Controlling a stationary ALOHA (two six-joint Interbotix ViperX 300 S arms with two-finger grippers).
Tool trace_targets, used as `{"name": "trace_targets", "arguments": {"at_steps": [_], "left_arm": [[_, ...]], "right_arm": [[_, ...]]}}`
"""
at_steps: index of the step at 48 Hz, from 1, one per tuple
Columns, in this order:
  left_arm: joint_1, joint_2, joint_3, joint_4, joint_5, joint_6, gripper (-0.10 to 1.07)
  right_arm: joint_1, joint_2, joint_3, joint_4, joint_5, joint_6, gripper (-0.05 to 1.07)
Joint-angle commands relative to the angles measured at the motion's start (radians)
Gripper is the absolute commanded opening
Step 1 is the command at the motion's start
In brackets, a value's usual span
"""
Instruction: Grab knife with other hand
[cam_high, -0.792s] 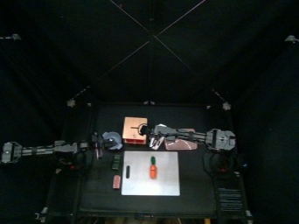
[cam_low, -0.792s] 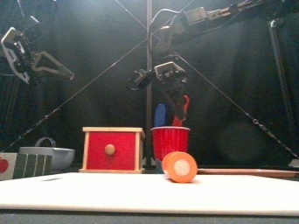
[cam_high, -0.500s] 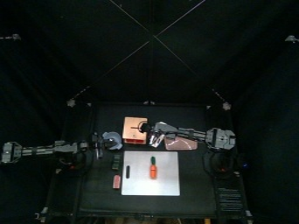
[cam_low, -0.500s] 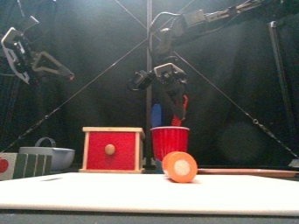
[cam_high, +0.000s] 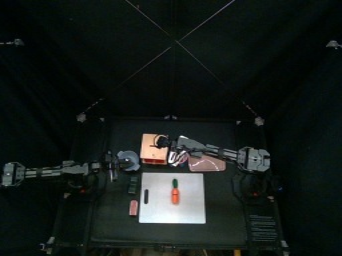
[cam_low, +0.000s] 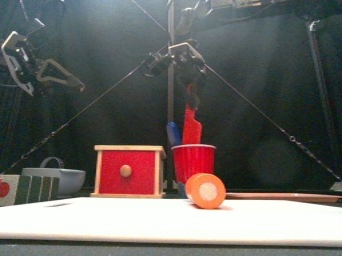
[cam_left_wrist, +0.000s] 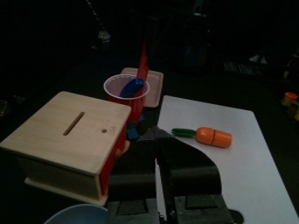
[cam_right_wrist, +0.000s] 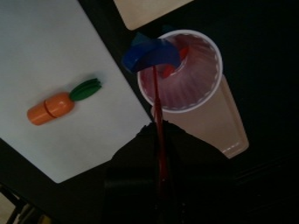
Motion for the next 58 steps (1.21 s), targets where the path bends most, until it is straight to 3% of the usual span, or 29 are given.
{"name": "trace_targets", "arguments": {"at_steps": [1,15,28,39,48,58], "left_arm": [[0.002,0.000,-0.020,0.000,-0.008,0.002,0.29],[0.002,0.000,-0.026,0.000,-0.015,0.002,0.29],[0.003,0.000,-0.031,-0.002,-0.040,0.000,0.29],[0.002,0.002,-0.051,-0.009,-0.046,-0.006,0.40],[-0.003,0.002,-0.071,-0.017,-0.044,-0.005,0.69],[-0.020,0.003,-0.080,-0.018,-0.044,-0.006,0.98]], "right_arm": [[0.012,-0.074,-0.032,-0.008,0.002,0.005,0.36],[0.069,-0.176,-0.032,-0.052,-0.015,0.035,0.36],[0.144,-0.272,0.057,-0.098,-0.166,0.089,0.36],[0.235,-0.405,0.310,-0.233,-0.420,0.247,0.36],[0.259,-0.494,0.532,-0.250,-0.641,0.374,0.36],[0.270,-0.552,0.782,-0.265,-0.960,0.485,0.36]]}}
